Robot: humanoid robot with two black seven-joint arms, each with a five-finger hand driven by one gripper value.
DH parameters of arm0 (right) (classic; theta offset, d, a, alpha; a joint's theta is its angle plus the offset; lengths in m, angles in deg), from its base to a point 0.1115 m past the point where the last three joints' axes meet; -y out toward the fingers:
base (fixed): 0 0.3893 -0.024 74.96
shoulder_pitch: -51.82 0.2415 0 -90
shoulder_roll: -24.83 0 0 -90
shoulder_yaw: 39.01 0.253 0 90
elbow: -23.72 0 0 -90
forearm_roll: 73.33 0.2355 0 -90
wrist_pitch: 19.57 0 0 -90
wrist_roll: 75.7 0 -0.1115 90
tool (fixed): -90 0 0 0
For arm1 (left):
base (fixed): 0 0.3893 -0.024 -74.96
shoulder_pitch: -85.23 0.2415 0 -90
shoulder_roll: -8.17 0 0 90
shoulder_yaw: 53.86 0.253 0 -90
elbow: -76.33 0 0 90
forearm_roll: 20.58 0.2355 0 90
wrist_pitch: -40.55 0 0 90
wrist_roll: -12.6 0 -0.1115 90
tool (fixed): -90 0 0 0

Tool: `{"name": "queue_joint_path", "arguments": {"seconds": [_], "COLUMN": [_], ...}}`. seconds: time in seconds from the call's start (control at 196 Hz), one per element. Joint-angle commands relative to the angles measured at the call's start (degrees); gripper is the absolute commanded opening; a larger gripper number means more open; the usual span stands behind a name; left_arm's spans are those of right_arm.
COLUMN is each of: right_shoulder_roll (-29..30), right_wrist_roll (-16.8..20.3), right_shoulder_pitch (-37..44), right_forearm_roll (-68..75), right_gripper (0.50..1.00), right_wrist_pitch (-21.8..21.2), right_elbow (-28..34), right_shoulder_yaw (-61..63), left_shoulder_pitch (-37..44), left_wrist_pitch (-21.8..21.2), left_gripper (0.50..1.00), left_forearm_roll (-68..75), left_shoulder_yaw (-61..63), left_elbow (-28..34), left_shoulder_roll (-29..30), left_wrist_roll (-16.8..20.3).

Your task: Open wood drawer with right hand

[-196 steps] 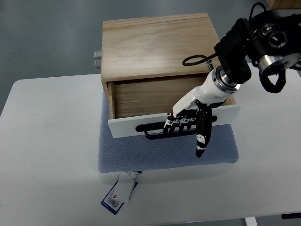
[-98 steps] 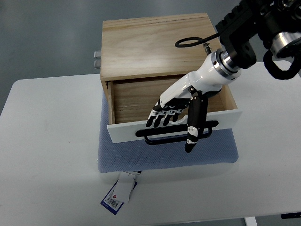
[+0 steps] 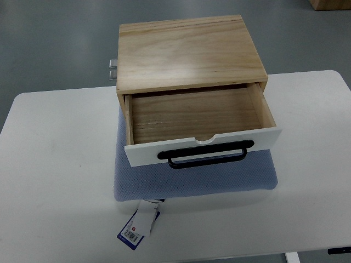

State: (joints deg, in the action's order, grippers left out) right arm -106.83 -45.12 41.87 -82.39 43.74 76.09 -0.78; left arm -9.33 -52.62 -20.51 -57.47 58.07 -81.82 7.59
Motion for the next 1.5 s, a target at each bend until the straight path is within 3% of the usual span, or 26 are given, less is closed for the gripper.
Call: {"name": "queue_joint_path", "arguments": {"seconds": [0.0,0.107,0.24,0.568,0.839,1.028,1.095,1.299,1.494], "right_shoulder_roll": [3.1,7.2,13.0,24.3,26.5,27.6,27.7,27.8,28.4], "right_wrist_roll": [-7.9,-13.6,-18.3,-25.7,-26.1,-26.1,-26.1,-26.2,-31.5], "right_shoulder_pitch": [-10.7,-21.0,-26.6,-33.9,-34.3,-35.3,-35.1,-31.5,-28.7], "right_forearm_roll": [0.9,2.3,2.6,11.3,11.7,12.4,11.8,11.1,3.8], "right_gripper": [0.936,0.936,0.936,0.936,0.936,0.938,0.938,0.940,0.940], "right_wrist_pitch": [1.3,5.7,11.1,11.0,8.1,-1.7,-3.2,-1.3,7.1], "right_elbow": [-6.0,-8.2,-12.5,-20.5,-23.2,-23.4,-23.4,-26.7,-27.6], "right_shoulder_yaw": [10.0,18.2,24.7,35.5,41.0,41.1,40.4,39.8,34.0], "left_shoulder_pitch": [0.0,0.0,0.0,0.0,0.0,0.0,0.1,0.1,0.1], "left_wrist_pitch": [-0.1,-0.1,-0.1,-0.3,-0.3,-0.3,-0.3,-0.3,-0.4], "left_gripper": [1.000,1.000,1.000,1.000,1.000,1.000,1.000,1.000,1.000], "left_forearm_roll": [0.0,-0.1,0.0,0.0,-0.1,-0.1,-0.1,-0.1,-0.1], "left_shoulder_yaw": [-0.1,-0.1,-0.1,-0.1,-0.1,-0.1,-0.1,0.0,0.1], "left_elbow": [0.0,0.1,0.0,0.0,-0.2,0.0,0.2,0.1,-0.2], "left_shoulder_roll": [0.0,0.0,0.0,0.0,0.0,0.0,0.0,0.0,0.0], "left_wrist_roll": [0.0,0.0,-0.1,-0.1,-0.1,0.0,-0.1,-0.1,-0.1]}}
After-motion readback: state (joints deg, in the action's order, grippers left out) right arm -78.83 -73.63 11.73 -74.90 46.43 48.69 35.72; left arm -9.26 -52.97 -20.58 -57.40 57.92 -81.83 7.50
